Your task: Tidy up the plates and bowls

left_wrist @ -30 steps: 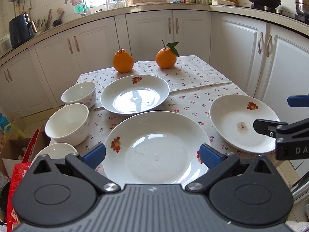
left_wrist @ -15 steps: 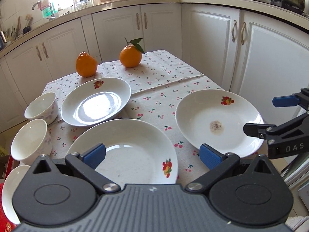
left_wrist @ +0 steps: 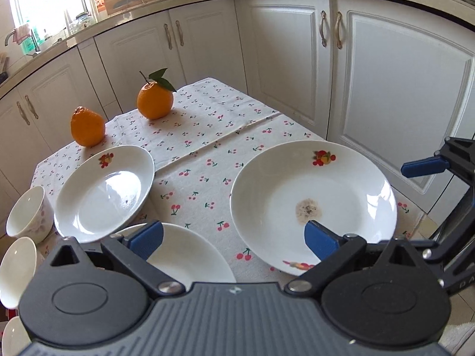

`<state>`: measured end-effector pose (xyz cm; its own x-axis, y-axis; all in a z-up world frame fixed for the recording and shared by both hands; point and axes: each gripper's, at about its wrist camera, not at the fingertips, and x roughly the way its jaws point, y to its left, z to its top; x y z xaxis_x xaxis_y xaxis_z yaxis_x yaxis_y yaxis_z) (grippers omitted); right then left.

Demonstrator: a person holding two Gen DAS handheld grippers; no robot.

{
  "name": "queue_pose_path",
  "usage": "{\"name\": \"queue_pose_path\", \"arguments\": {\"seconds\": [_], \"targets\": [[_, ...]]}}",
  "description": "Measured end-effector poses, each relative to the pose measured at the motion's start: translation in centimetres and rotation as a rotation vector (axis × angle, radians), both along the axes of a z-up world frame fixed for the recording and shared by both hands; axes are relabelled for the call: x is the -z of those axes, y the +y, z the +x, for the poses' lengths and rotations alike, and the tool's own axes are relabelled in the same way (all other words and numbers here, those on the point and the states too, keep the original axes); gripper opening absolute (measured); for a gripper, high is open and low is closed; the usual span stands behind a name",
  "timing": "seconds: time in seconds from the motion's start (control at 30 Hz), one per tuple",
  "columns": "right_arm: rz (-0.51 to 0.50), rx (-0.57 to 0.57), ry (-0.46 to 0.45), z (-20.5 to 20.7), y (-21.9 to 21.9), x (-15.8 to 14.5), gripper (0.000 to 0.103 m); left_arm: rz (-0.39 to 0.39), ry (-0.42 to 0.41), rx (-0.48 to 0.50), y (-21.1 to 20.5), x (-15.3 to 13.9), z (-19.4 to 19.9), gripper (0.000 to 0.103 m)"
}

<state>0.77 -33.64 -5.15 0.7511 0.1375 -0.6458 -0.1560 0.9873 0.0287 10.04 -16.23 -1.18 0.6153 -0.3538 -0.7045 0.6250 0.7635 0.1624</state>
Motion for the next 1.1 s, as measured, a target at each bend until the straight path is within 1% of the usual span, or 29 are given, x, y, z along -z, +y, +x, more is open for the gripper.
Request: {"name": "queue_pose_path", "arguments": {"seconds": [0.1,0.17,0.27,0.3,0.33,0.43,0.5,0.53,0.57,0.6,0.67,0.73,0.77,0.8,0.97,1.03,1.1], "targets": [[-0.020,-0.056,-0.011,-0.5,-0.1,0.6,0.103,0.005,0.009,0.017,-1.0,0.0,1.1,0.100],[-0.030,-0.084,-0.014,-0.7,-0.2,1.0,0.103,0.004,0.032,0.028,-1.7,0.2,2.0,0.095],[-0.038,-0.114,-0.016,-0.7,-0.4,1.7,0.103,0.010,0.071,0.038,-2.7,0.7,3.3,0.084],[-0.036,-0.121,-0.017,-0.7,-0.5,1.9,0.103,0.010,0.087,0.039,-3.1,0.9,3.8,0.078],[-0.033,-0.126,-0.018,-0.6,-0.6,2.2,0.103,0.013,0.102,0.042,-3.4,1.2,4.3,0.074],[-0.025,-0.128,-0.013,0.1,-1.0,2.6,0.103,0.027,0.158,0.038,-4.2,2.2,5.7,0.068],[-0.024,-0.139,-0.007,0.5,-1.2,2.8,0.103,0.038,0.178,0.045,-4.6,2.7,6.3,0.066],[-0.028,-0.141,-0.005,0.6,-1.2,3.0,0.103,0.045,0.189,0.043,-4.8,2.9,6.7,0.062],[-0.035,-0.139,0.000,0.7,-1.3,3.2,0.103,0.049,0.205,0.043,-4.9,3.2,7.1,0.060],[-0.044,-0.143,0.006,1.0,-1.3,3.4,0.103,0.049,0.225,0.044,-5.0,3.5,7.5,0.055],[-0.050,-0.174,0.008,1.1,-1.3,3.8,0.103,0.049,0.265,0.040,-5.2,3.9,8.2,0.053],[-0.048,-0.189,-0.001,1.2,-1.4,3.9,0.103,0.034,0.284,0.051,-5.3,3.9,8.5,0.052],[-0.047,-0.195,-0.003,1.3,-1.4,3.9,0.103,0.037,0.285,0.053,-5.4,3.9,8.6,0.050],[-0.048,-0.197,-0.007,1.3,-1.4,3.9,0.103,0.039,0.286,0.060,-5.6,3.8,8.7,0.046],[-0.030,-0.239,-0.020,1.6,-1.7,4.0,0.100,0.052,0.292,0.083,-5.8,3.7,9.1,0.042],[-0.034,-0.254,-0.027,1.7,-1.6,4.0,0.099,0.055,0.297,0.086,-5.7,3.7,9.4,0.038],[-0.028,-0.261,-0.022,1.9,-1.7,4.0,0.099,0.056,0.305,0.093,-5.7,3.7,9.6,0.038]]}}
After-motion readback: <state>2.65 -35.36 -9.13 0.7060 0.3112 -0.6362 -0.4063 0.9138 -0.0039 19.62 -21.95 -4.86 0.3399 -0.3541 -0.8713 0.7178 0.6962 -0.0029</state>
